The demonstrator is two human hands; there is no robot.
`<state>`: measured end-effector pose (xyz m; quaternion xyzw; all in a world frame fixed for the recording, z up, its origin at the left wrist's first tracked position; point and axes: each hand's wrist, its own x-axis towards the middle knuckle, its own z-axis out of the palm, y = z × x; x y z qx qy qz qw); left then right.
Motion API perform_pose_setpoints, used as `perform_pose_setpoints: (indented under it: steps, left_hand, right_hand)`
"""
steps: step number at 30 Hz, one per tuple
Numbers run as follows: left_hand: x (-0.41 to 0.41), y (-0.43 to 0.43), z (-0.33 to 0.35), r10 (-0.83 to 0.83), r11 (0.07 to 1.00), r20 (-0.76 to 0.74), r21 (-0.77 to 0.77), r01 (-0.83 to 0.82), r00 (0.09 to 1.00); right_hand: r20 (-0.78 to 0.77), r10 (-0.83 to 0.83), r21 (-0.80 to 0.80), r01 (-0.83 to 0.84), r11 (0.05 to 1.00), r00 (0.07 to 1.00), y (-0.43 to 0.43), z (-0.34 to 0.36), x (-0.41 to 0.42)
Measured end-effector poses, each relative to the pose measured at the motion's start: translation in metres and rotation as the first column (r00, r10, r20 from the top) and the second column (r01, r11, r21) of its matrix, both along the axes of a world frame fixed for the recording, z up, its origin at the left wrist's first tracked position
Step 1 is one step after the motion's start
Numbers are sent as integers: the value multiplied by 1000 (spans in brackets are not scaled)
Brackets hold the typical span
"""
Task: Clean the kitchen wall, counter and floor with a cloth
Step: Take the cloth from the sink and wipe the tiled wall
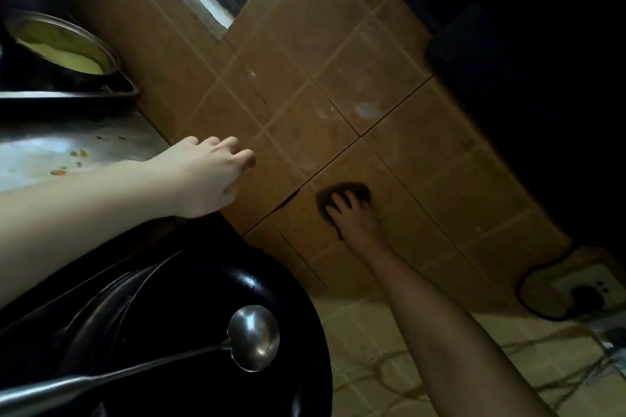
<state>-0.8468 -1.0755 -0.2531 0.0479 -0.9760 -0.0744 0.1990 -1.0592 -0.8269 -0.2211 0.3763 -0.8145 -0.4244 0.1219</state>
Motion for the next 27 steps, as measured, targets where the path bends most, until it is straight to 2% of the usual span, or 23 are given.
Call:
perform_pose_setpoints:
  steps: [4, 10, 14, 18, 20, 23, 25, 27]
  left_hand:
    - [9, 9, -15, 12, 1000, 39, 6, -12, 999]
    - [14, 17, -24, 38, 999, 68, -4, -38, 997]
    - [11, 15, -22, 69, 998, 71, -3, -69, 995]
    - [7, 12, -24, 89, 996, 72, 23, -91, 993]
    - [7, 9, -26, 108, 993, 76, 28, -111, 991]
    - [9, 6, -31, 136, 990, 98, 25, -139, 986]
    - [9, 2, -36, 149, 988, 111, 19, -152, 983]
    - [10, 0, -42, 161, 987, 109, 13, -163, 981]
  right_hand:
    - [95, -2, 203, -18, 979, 995, 24, -41, -5]
    - [57, 29, 188, -40, 981, 998, 31, -31, -10]
    - [-56, 46, -83, -51, 995, 997, 0, 13, -8]
    - [-144, 54, -427, -111, 897, 988, -57, 52, -11]
    - [-129, 24, -496, -86, 864, 991, -80, 53, -12]
    - [-114, 103, -322, -135, 937, 988, -90, 27, -18]
    - [-37, 188, -151, -191, 970, 981, -84, -6, -23]
    - [42, 187, 6, -187, 982, 981, -68, -45, -25]
